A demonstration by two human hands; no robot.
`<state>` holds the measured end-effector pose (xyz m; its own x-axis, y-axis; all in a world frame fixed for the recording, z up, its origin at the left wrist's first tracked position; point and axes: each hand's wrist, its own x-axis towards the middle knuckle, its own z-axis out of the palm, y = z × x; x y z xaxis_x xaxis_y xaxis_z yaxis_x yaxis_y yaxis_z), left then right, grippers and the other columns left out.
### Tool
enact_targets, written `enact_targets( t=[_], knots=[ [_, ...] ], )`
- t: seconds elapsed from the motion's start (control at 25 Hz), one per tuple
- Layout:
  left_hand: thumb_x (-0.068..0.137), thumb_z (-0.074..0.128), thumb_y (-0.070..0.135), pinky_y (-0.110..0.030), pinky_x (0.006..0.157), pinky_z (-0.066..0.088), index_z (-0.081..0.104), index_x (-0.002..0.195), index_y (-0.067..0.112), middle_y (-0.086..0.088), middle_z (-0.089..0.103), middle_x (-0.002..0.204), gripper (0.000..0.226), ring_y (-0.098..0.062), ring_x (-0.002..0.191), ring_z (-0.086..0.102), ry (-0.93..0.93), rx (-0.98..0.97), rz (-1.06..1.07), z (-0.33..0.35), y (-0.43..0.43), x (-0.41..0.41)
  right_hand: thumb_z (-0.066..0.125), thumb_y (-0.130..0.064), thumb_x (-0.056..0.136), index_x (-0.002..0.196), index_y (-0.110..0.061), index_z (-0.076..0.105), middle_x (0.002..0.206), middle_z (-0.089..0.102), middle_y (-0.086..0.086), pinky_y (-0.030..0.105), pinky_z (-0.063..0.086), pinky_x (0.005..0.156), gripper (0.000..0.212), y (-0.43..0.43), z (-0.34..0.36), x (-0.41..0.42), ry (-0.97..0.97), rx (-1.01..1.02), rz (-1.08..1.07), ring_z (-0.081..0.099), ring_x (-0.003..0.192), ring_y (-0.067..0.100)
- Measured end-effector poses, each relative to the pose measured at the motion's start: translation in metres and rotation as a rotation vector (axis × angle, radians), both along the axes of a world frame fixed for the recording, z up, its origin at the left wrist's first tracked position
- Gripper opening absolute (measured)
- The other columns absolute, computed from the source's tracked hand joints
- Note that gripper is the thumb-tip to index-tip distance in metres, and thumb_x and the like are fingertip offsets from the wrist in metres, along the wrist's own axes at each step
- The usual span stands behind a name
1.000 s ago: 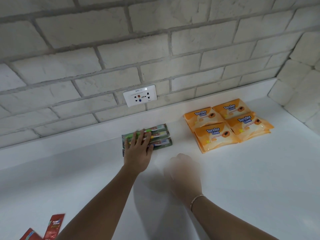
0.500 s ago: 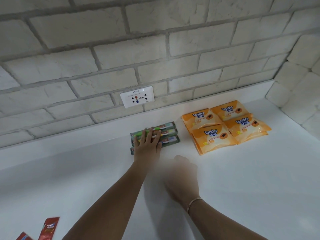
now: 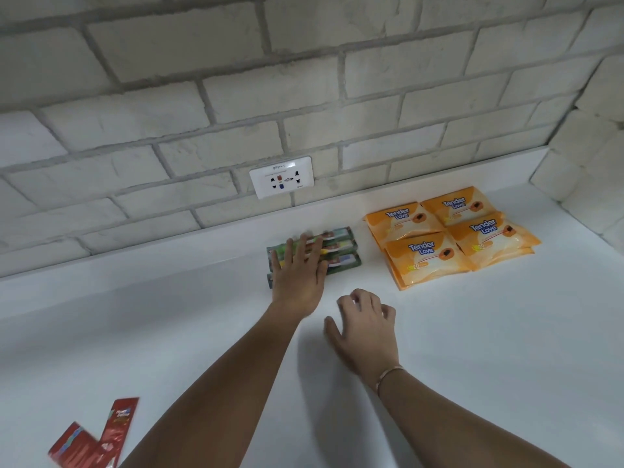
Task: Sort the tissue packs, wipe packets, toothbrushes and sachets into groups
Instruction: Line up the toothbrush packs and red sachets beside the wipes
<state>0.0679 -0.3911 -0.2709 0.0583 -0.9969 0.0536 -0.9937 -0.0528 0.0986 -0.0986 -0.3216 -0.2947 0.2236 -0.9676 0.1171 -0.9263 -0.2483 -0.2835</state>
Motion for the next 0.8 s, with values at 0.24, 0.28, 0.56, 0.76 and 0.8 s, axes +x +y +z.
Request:
enact_targets(
  t=[0.24,0.28,0.56,0.76,0.8],
  knots=[
    [0.097,0.045,0.034,-0.038,0.088,0.048,0.069,0.119,0.021,-0.002,0.072,0.115,0.035,-0.027,0.102,0.063,0.134,-0.132,0.059,0.002,0.086,0.035,0.048,-0.053,0.087,0.108,-0.030,0.059,0.120,0.052,-0.005,0.044,0.036,0.097,0.034,0.000,0.003,-0.007,-0.034,0.016,0.006,0.045,0.120,0.019],
    [0.094,0.046,0.032,-0.039,0.084,0.051,0.073,0.112,0.018,-0.004,0.074,0.107,0.035,-0.029,0.096,0.064,0.184,-0.137,0.071,0.001,0.104,0.044,0.049,-0.052,0.087,0.109,-0.031,0.059,0.120,0.052,-0.006,0.044,0.036,0.096,0.031,-0.002,0.007,-0.009,-0.041,0.006,0.014,0.046,0.119,0.017],
    [0.086,0.067,0.002,-0.038,0.079,0.054,0.077,0.100,0.010,-0.006,0.073,0.092,0.018,-0.030,0.088,0.065,0.289,-0.219,0.260,-0.013,0.263,0.103,0.053,-0.036,0.094,0.122,-0.036,0.064,0.133,0.060,-0.008,0.045,0.037,0.103,0.031,0.015,0.006,-0.004,-0.028,-0.052,0.249,0.049,0.133,0.016],
    [0.084,0.074,0.009,-0.051,0.082,0.054,0.071,0.108,0.002,-0.017,0.071,0.101,0.026,-0.038,0.097,0.063,0.145,-0.199,0.661,-0.001,0.323,0.154,0.044,-0.050,0.090,0.122,-0.015,0.060,0.134,0.057,0.013,0.059,0.034,0.112,0.050,0.047,0.003,0.058,0.080,0.066,-0.006,0.046,0.131,0.035],
    [0.087,0.073,0.019,-0.053,0.082,0.053,0.070,0.111,0.004,-0.016,0.071,0.103,0.029,-0.038,0.099,0.063,0.082,-0.121,0.708,0.003,0.324,0.161,0.044,-0.051,0.091,0.131,-0.010,0.057,0.144,0.053,0.020,0.062,0.028,0.116,0.059,0.054,-0.002,0.066,0.091,0.068,-0.035,0.040,0.140,0.039]
  ],
)
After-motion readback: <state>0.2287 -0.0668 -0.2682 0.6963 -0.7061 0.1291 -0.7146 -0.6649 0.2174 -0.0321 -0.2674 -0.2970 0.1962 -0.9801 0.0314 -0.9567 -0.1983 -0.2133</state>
